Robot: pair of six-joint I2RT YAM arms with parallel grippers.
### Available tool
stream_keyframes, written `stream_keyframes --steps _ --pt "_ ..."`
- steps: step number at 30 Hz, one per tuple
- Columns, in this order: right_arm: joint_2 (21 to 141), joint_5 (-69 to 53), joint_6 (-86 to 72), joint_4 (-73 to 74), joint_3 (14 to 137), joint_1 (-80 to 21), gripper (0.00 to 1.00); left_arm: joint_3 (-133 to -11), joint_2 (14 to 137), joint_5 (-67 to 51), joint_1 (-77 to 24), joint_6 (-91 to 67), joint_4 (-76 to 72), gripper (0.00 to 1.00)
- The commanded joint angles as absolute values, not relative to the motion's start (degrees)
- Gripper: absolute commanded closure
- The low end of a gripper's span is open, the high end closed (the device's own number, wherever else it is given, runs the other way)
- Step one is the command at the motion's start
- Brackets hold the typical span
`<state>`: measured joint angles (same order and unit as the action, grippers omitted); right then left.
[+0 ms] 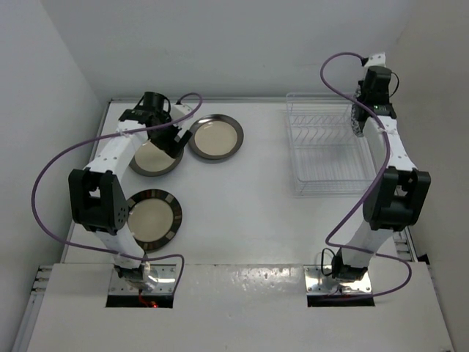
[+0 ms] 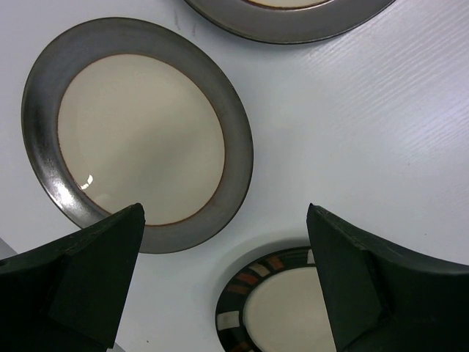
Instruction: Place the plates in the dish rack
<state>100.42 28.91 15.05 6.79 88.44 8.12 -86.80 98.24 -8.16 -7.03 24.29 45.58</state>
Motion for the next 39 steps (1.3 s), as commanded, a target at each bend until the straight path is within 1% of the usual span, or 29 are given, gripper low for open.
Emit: stream_keyframes --steps 1,11,19,21,22,23,25,26,28,29,30,32,33,34,36,39 --pt "99.2 30.3 15.5 -6.2 88.7 7.7 1.0 -87.4 97.7 -9.0 -6.5 23.6 45.0 0.03" --pt "98.5 25.6 15.7 -7.6 83.0 7.3 1.0 -87.4 97.7 -8.4 -6.5 23.6 45.0 0.03" --pt "99.8 28.6 15.0 -5.7 79.6 6.1 1.0 -84.8 97.7 -6.2 -5.4 24.6 45.0 0.02" --pt "100.0 29.2 14.4 -5.6 79.2 6.2 0.92 -84.3 97.7 -4.8 -4.5 23.9 45.0 0.0" --pt "99.9 29.1 14.2 -5.3 78.8 6.2 0.86 -84.3 97.7 -4.8 -2.9 23.9 45.7 0.0" --pt "99.8 29.0 14.2 -4.9 78.9 6.2 0.78 -83.8 97.7 -4.8 -1.9 23.1 46.4 0.0" --pt "99.1 28.1 14.0 -4.4 78.8 6.2 0.67 -83.1 97.2 -4.8 0.5 23.1 47.2 0.0" --pt "98.7 27.9 13.7 -4.3 78.9 6.2 0.54 -82.2 96.5 -4.8 3.4 23.6 47.7 0.0" --pt "98.2 27.7 13.1 -3.4 79.4 6.2 0.43 -80.3 95.2 -5.4 8.8 24.7 48.4 0.0" --pt "97.7 27.7 12.7 -2.1 80.0 6.1 0.34 -78.7 94.7 -5.4 10.6 26.4 49.9 0.0" --pt "97.2 27.6 12.3 -1.6 80.7 6.2 0.29 -77.8 94.7 -7.1 12.5 27.8 50.7 0.0" --pt "95.7 27.2 11.9 -0.7 81.7 5.9 0.2 -75.7 92.6 -9.7 17.8 34.2 53.9 0.0" --pt "95.5 27.0 11.4 -0.2 81.8 5.9 0.18 -73.2 92.6 -13.3 19.6 37.0 55.1 0.0" --pt "95.0 26.5 11.3 -0.2 82.0 5.5 0.17 -71.9 92.0 -14.5 22.1 39.5 56.1 0.0" --pt "93.4 26.5 11.2 -0.2 82.1 5.1 0.12 -68.0 92.5 -15.1 23.5 44.8 57.5 0.0" --pt "91.9 26.5 11.2 1.2 82.1 3.7 0.11 -65.2 96.1 -15.8 25.4 47.3 58.0 0.0"
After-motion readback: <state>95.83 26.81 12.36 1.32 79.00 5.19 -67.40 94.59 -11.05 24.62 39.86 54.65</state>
